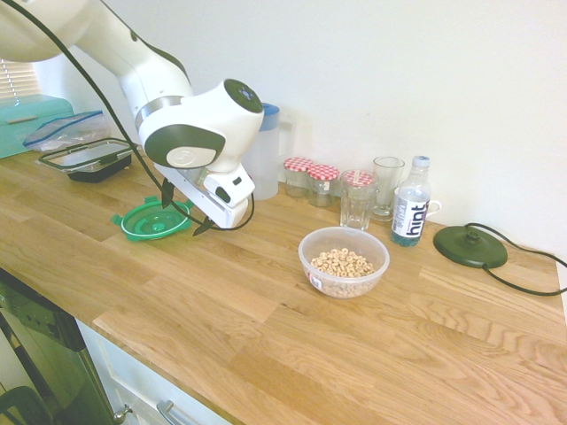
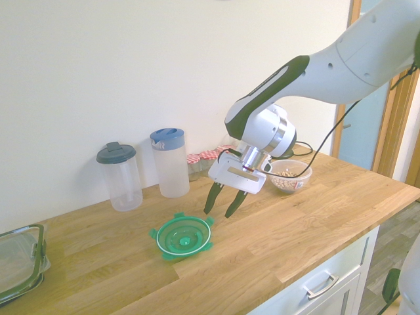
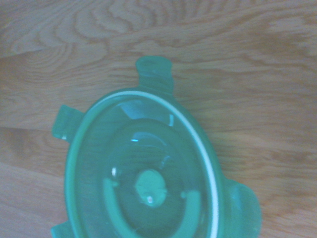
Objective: Cover the lid of food container
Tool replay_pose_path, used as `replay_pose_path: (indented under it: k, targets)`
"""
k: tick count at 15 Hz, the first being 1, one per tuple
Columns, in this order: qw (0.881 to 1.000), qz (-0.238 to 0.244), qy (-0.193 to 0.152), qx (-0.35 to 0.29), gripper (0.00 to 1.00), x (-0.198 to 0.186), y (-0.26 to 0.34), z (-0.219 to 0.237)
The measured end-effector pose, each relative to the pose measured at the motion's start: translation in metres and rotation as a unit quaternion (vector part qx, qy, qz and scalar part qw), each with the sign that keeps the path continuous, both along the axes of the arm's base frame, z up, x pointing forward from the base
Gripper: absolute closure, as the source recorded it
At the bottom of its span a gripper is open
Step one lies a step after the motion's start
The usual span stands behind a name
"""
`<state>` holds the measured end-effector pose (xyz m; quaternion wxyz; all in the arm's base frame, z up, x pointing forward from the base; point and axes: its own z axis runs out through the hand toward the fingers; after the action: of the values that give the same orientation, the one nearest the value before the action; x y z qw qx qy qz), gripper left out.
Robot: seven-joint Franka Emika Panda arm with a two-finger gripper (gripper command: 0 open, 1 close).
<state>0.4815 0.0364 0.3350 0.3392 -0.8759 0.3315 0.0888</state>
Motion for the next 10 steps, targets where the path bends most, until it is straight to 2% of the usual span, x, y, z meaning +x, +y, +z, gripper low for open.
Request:
replay_pose_path:
  k: [3, 5, 10]
  targets:
    - [0.999, 0.024, 0.002, 0.041, 0.00, 0.007, -0.009, -0.031]
    - [0.998, 0.031, -0.001, 0.052, 0.00, 0.011, -0.007, -0.035]
    - [0.996, 0.019, -0.001, 0.086, 0.00, 0.016, 0.012, -0.043]
